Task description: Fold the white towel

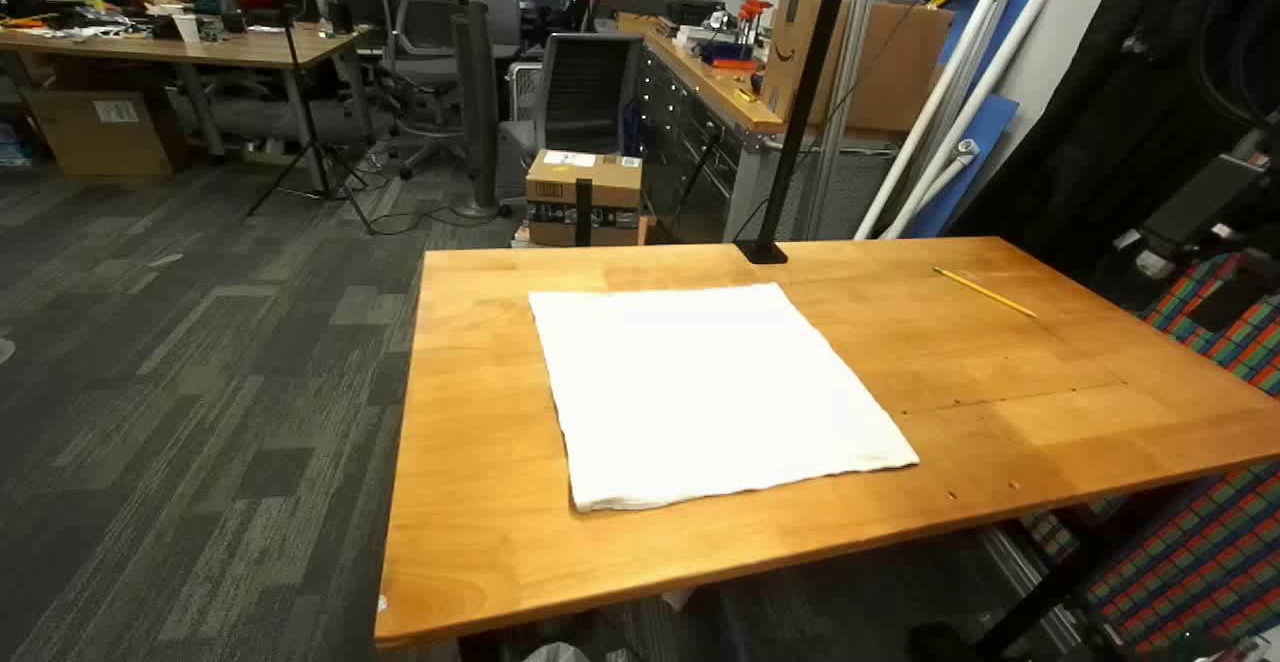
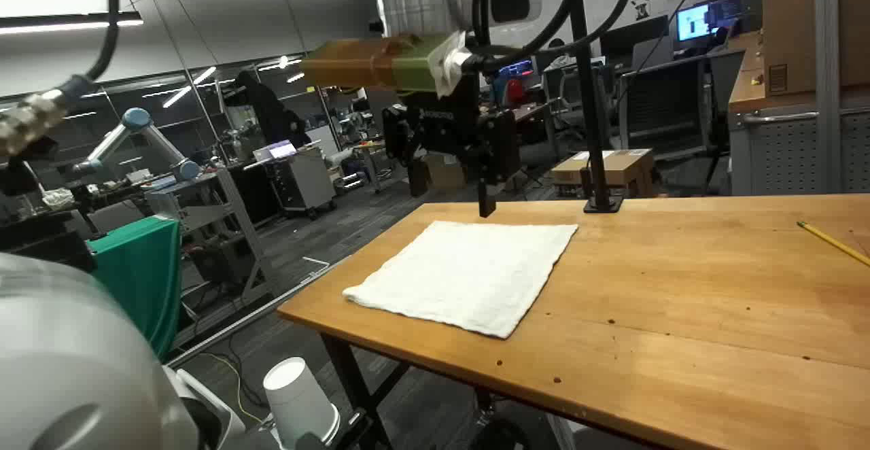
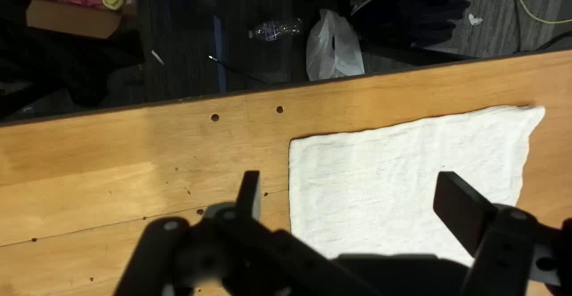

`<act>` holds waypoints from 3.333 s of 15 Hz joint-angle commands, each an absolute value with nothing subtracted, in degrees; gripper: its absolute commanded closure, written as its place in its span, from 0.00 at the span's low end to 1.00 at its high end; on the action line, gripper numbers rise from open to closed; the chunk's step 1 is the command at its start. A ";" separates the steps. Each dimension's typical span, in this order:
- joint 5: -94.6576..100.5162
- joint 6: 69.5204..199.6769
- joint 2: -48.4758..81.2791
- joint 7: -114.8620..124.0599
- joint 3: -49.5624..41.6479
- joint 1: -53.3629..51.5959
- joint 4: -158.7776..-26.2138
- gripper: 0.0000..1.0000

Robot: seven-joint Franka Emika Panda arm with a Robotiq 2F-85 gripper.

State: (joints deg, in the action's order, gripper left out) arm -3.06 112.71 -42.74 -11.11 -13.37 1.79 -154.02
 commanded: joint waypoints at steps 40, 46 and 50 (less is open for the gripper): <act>-2.95 114.27 -41.43 -10.74 -11.28 2.95 -153.63 0.00; -3.81 126.94 -30.13 -8.35 -6.92 0.74 -150.98 0.00; -4.46 137.31 -22.05 -5.52 -4.19 -0.31 -146.89 0.00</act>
State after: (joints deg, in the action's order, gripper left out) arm -3.40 132.19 -28.52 -8.03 -5.98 0.50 -151.86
